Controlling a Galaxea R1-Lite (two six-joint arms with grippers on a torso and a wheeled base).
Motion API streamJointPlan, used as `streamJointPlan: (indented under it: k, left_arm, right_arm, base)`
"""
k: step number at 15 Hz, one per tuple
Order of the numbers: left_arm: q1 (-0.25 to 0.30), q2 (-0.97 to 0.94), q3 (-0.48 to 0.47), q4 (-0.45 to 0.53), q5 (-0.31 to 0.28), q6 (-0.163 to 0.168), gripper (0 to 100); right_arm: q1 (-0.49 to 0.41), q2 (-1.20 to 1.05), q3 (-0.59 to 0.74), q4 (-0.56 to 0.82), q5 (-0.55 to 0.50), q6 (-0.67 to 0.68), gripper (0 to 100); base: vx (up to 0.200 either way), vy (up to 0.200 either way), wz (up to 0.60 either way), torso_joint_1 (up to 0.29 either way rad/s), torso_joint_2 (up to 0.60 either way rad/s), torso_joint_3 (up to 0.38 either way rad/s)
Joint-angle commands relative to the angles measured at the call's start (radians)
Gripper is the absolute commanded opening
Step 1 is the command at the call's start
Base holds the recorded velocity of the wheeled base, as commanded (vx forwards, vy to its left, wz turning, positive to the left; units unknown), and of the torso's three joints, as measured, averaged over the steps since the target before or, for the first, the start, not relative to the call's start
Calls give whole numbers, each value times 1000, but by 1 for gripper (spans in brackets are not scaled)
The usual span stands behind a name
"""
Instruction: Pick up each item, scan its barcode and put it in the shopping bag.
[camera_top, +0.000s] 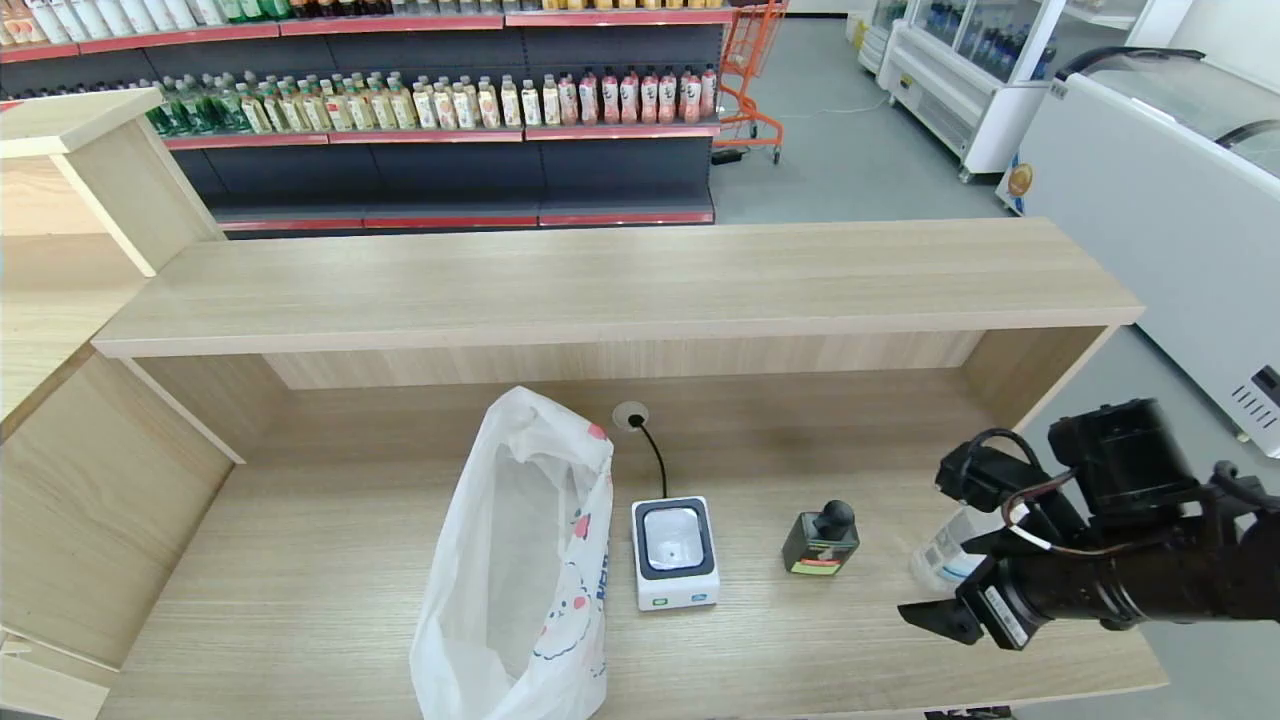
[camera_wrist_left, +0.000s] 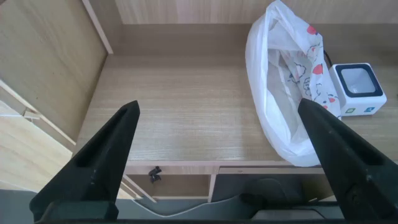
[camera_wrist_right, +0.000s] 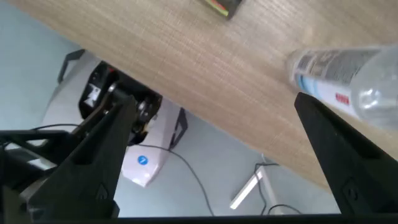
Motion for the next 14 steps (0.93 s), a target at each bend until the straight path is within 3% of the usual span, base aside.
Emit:
streamJointPlan:
  k: [1, 8, 14]
  left_arm:
    - [0, 0, 0, 0, 0, 0, 100]
    - [0, 0, 0, 0, 0, 0, 100]
    - [0, 0, 0, 0, 0, 0, 100]
  right_arm:
    - [22, 131, -8, -71, -45, -50, 100]
    - [61, 314, -55, -298, -46, -143, 100]
    - [110, 424, -187, -334, -45, -172, 100]
  base:
    - [0, 0, 0, 0, 0, 0]
    - [0, 0, 0, 0, 0, 0]
    - [0, 0, 0, 0, 0, 0]
